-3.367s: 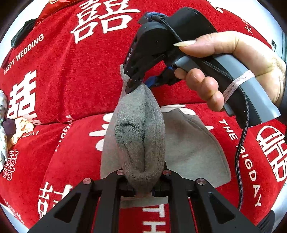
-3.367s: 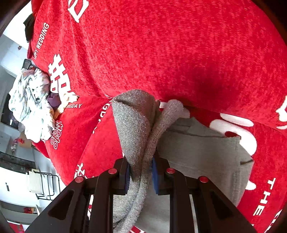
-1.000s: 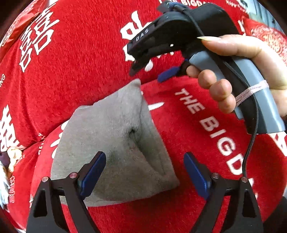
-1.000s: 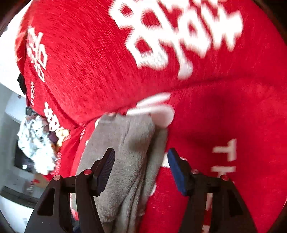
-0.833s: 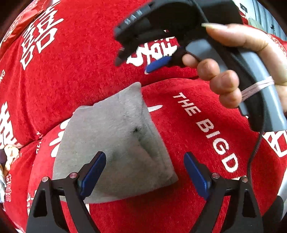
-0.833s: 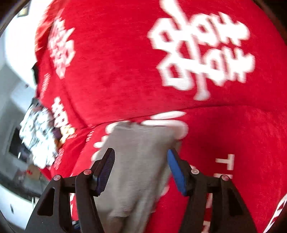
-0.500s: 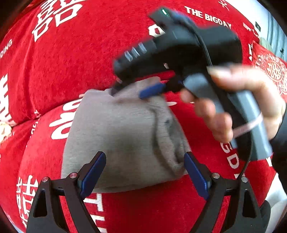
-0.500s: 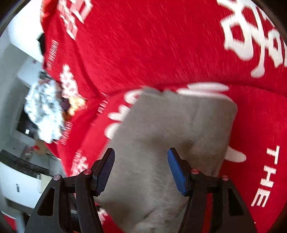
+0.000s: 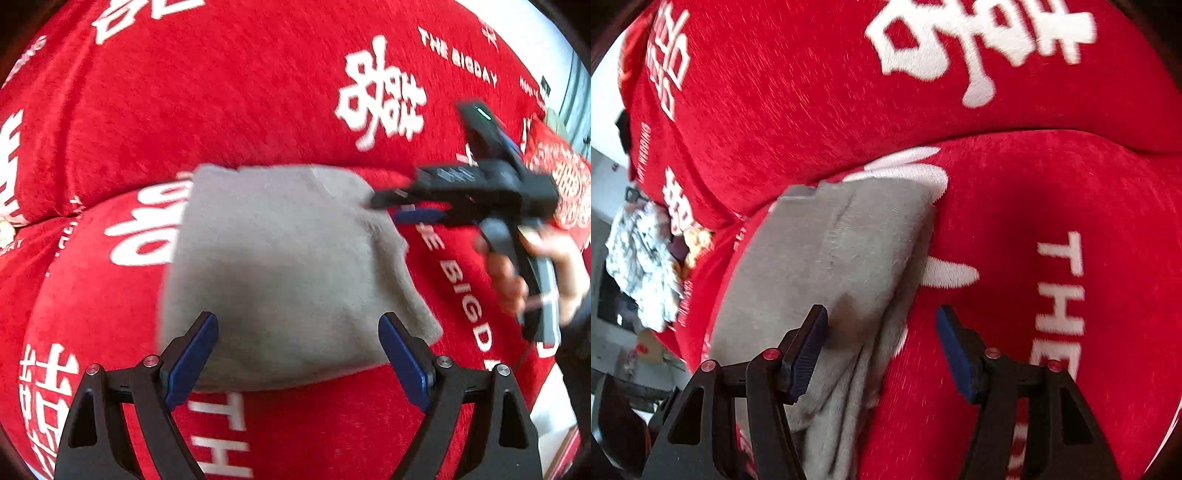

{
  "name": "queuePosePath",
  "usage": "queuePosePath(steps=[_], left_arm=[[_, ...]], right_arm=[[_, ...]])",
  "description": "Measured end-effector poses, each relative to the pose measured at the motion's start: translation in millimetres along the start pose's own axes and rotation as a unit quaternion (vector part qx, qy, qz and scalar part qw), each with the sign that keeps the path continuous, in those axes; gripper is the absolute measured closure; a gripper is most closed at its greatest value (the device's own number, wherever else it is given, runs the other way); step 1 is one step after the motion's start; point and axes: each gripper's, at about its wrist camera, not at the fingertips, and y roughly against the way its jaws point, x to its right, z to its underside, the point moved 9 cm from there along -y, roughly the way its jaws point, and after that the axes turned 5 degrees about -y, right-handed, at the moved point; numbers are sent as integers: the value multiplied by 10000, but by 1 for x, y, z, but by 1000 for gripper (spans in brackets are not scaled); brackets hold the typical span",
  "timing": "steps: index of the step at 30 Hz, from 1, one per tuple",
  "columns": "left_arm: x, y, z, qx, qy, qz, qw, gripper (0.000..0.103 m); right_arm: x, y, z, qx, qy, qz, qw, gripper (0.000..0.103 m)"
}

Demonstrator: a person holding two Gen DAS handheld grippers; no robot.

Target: Fold small clothes

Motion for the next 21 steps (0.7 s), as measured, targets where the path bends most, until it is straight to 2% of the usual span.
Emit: queuePosePath(steps=[3, 5, 9, 12, 14, 15, 16, 19, 21], left_arm=[[-29, 9, -9, 125, 445, 98, 9989, 14], [-49, 6, -13, 29, 850, 123, 9963, 14], [-63, -14, -5, -284, 991, 42, 9947, 14], [-76, -31, 13, -514, 974, -261, 9936, 14], [-83, -42, 24, -624, 1086, -69, 9921, 12], [-87, -45, 29, -667, 1179, -10, 9908, 4], [-92, -46, 32, -662, 1255, -42, 9899, 2], [-95, -44, 37, -665, 1338, 22, 9888, 2], [-96, -34, 35, -602, 1314, -28, 9895, 2]], right_arm=[[-28, 29, 9, 306, 316, -413, 9982, 38], [-54, 37, 19, 330, 504, -723, 9956, 38], [-87, 20, 49, -170, 425, -1370, 9895, 38], [-78, 4, 72, -356, 307, -1267, 9908, 38], [-52, -6, 80, -370, 7, -1001, 9943, 39], [-41, -8, 81, -333, -125, -1005, 9943, 48], [-34, -7, 82, -276, -253, -1098, 9932, 54], [-29, 6, 84, -124, -339, -1035, 9940, 54], [-29, 14, 87, -24, -153, -722, 9973, 53]])
